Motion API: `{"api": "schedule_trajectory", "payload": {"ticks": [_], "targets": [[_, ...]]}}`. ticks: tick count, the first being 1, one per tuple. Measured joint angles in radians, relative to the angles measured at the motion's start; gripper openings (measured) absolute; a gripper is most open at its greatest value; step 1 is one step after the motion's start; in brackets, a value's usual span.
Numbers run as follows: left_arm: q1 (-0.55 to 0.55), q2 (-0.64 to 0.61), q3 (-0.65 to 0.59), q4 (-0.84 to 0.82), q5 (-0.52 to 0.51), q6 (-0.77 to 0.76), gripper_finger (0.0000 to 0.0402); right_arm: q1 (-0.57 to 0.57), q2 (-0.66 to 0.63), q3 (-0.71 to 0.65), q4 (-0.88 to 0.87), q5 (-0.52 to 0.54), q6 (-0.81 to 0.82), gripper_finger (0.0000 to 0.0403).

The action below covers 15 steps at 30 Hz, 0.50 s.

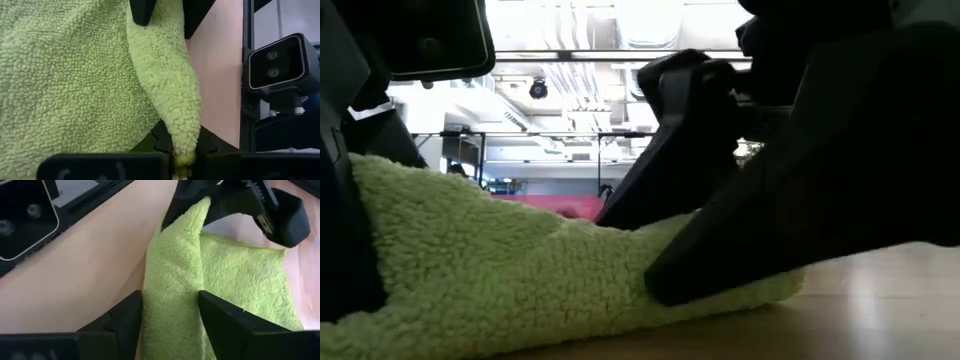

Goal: Roll microfiber towels into tight, uniform cylinder then place into a basket
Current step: Roll the green microfiber cloth

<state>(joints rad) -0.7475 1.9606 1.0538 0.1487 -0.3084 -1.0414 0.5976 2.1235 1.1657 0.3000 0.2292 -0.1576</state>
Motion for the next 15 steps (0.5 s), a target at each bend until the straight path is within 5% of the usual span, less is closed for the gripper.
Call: {"api": "schedule_trajectory", "payload": {"ticks": [6, 15], "targets": [[0.0, -0.001, -0.005, 0.002, 0.008, -0.001, 0.0002, 0.0, 0.02, 0.004, -0.005, -0.049, 0.037, 0.0164], [0.0, -0.006, -0.013, 0.005, 0.038, 0.0, 0.0004, -0.051, 0.014, 0.009, -0.038, -0.201, 0.293, 0.0022]]}}
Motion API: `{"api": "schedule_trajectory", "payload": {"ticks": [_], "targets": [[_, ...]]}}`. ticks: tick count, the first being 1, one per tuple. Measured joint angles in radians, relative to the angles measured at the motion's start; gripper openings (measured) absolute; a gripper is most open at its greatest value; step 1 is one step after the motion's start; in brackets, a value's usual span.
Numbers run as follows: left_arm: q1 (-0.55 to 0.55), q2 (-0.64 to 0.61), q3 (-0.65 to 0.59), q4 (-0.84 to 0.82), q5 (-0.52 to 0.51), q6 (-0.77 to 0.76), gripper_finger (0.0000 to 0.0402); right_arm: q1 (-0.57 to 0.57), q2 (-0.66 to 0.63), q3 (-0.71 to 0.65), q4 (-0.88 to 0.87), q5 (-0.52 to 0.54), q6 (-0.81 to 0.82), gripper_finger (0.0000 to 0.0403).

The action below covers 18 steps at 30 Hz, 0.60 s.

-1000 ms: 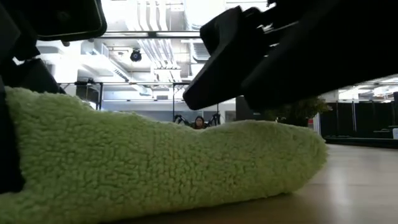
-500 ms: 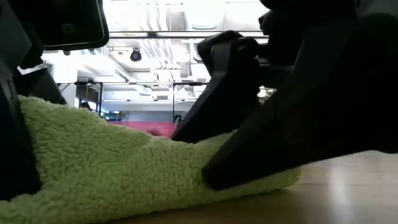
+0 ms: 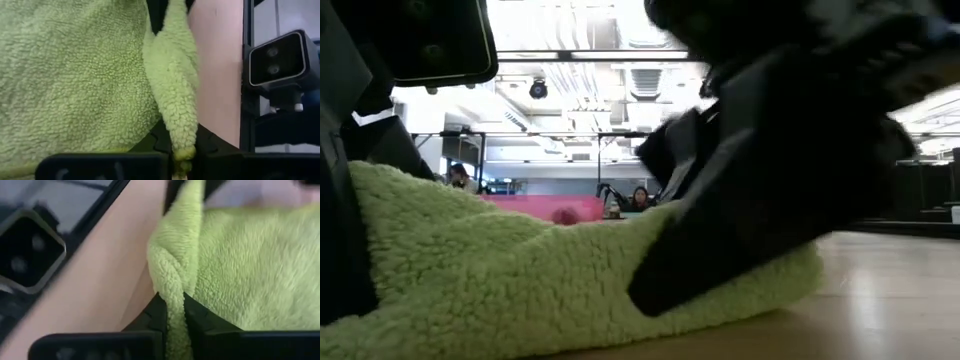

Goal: Roll microfiber towels into tight, uniform cylinder then place into a basket
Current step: Roll the green microfiber cloth

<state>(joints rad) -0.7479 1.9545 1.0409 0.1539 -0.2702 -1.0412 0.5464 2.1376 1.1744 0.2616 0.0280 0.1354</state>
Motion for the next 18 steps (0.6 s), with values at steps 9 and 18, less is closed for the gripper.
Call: {"api": "schedule_trajectory", "payload": {"ticks": [9, 18], "targets": [[-0.03, -0.011, -0.001, -0.01, 0.171, 0.217, 0.0085, -0.105, 0.028, -0.006, 0.097, -0.384, 0.299, 0.0018], [-0.064, -0.069, -0.009, -0.046, 0.152, 0.212, 0.0173, -0.113, 0.052, -0.024, 0.118, -0.42, 0.313, 0.0016]]}}
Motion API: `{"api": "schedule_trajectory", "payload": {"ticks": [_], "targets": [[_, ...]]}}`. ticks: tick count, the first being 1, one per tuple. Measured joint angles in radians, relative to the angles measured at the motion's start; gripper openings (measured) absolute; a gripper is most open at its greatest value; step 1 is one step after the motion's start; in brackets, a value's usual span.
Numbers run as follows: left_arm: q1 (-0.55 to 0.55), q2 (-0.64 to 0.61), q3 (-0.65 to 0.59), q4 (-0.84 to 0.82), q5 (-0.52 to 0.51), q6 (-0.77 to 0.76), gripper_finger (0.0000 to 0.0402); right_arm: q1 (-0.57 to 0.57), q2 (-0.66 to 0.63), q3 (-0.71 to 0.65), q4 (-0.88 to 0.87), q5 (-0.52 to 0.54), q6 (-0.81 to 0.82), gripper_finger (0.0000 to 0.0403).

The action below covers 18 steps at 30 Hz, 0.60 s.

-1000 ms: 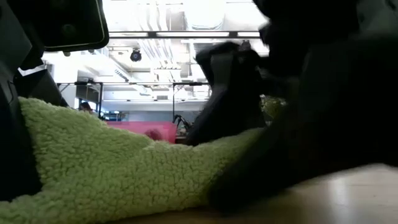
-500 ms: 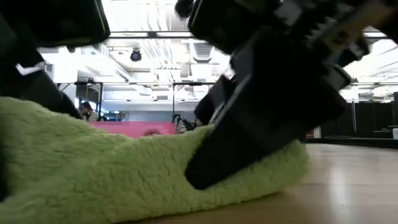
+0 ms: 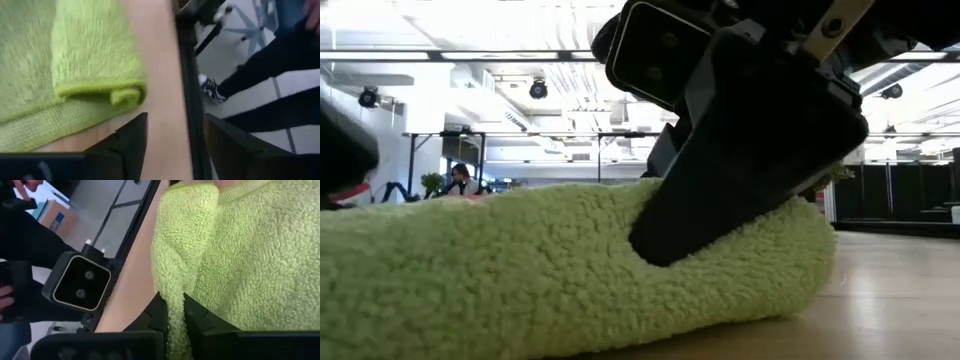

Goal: Roll microfiber towels into tight, uniform cylinder then place into a basket
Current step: Roll the green microfiber cloth

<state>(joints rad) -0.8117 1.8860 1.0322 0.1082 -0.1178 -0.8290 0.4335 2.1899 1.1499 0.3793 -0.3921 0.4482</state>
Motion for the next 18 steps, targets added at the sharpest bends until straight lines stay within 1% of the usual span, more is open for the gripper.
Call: {"api": "schedule_trajectory", "payload": {"ticks": [3, 7, 9, 11, 13, 15, 18], "targets": [[0.001, -0.042, 0.004, 0.007, -0.073, 0.056, 0.0181, -0.002, 0.009, -0.003, 0.032, 0.0, 0.029, 0.0016], [-0.011, -0.095, 0.017, -0.009, -0.192, 0.216, 0.0182, -0.003, 0.009, -0.004, 0.045, 0.0, 0.061, 0.0016], [-0.013, -0.112, 0.021, -0.044, -0.227, 0.307, 0.0182, -0.003, 0.009, -0.004, 0.046, 0.0, 0.063, 0.0016], [-0.012, -0.118, 0.022, -0.07, -0.241, 0.398, 0.0182, -0.003, 0.008, -0.003, 0.046, 0.0, 0.07, 0.0016], [-0.009, -0.118, 0.021, -0.092, -0.246, 0.448, 0.0183, -0.003, 0.008, -0.002, 0.046, 0.0, 0.072, 0.0016], [-0.002, -0.112, 0.015, -0.102, -0.243, 0.449, 0.0184, -0.003, 0.008, 0.0, 0.045, 0.0, 0.076, 0.0019], [0.006, -0.105, 0.002, -0.067, -0.198, 0.442, 0.0196, -0.003, 0.006, 0.004, 0.042, 0.002, 0.078, 0.0021]]}}
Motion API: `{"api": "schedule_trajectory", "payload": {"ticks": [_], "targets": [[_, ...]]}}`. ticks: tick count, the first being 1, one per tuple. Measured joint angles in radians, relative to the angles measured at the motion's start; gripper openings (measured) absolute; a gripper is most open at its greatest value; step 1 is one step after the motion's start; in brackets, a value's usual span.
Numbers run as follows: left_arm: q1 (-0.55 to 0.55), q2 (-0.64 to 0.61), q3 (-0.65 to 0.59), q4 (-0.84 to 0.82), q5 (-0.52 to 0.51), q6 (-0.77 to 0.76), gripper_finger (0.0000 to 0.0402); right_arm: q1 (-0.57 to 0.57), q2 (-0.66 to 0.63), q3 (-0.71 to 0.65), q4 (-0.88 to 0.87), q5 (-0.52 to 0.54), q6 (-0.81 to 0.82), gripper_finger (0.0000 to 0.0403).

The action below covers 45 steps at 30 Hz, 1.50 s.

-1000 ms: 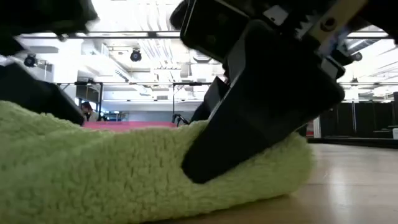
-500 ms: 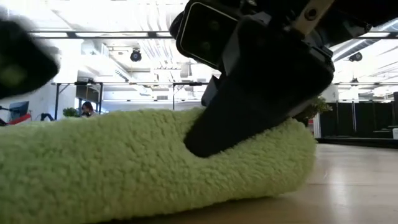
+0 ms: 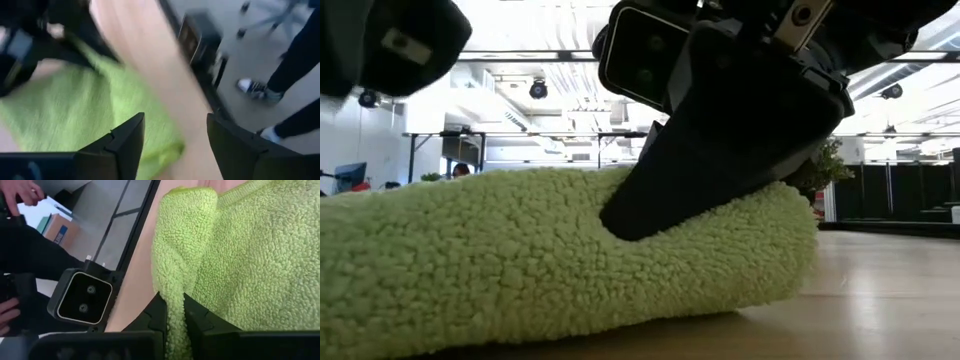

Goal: Roll microfiber towels into tight, uniform cylinder then place into a basket
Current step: Roll the green microfiber cloth

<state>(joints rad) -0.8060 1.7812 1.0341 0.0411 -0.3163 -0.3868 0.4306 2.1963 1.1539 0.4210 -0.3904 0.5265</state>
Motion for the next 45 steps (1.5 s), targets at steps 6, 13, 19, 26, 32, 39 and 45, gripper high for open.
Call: {"api": "schedule_trajectory", "payload": {"ticks": [6, 13, 19, 26, 32, 39, 45], "targets": [[0.006, -0.001, -0.001, 0.076, 0.006, 0.001, 0.0258, 0.0, 0.0, 0.004, 0.005, 0.039, 0.056, 0.0021], [0.015, 0.076, -0.009, 0.073, 0.0, 0.0, 0.0341, 0.001, -0.002, 0.004, 0.015, 0.051, 0.094, 0.0022], [0.015, 0.12, 0.0, 0.072, -0.011, -0.071, 0.0358, 0.001, -0.005, 0.004, 0.029, 0.054, 0.13, 0.0022], [0.016, 0.135, 0.001, 0.044, -0.008, -0.125, 0.032, 0.002, -0.005, 0.004, 0.041, 0.081, 0.173, 0.0022], [0.023, 0.134, 0.002, -0.026, -0.017, -0.234, 0.0263, 0.002, -0.007, 0.004, 0.045, 0.084, 0.177, 0.0022], [0.041, 0.134, 0.017, -0.05, -0.032, -0.267, 0.018, 0.003, -0.007, 0.003, 0.053, 0.091, 0.176, 0.0022], [0.041, 0.134, 0.039, -0.11, -0.015, -0.396, 0.0085, 0.004, -0.007, 0.003, 0.053, 0.105, 0.176, 0.0042]]}}
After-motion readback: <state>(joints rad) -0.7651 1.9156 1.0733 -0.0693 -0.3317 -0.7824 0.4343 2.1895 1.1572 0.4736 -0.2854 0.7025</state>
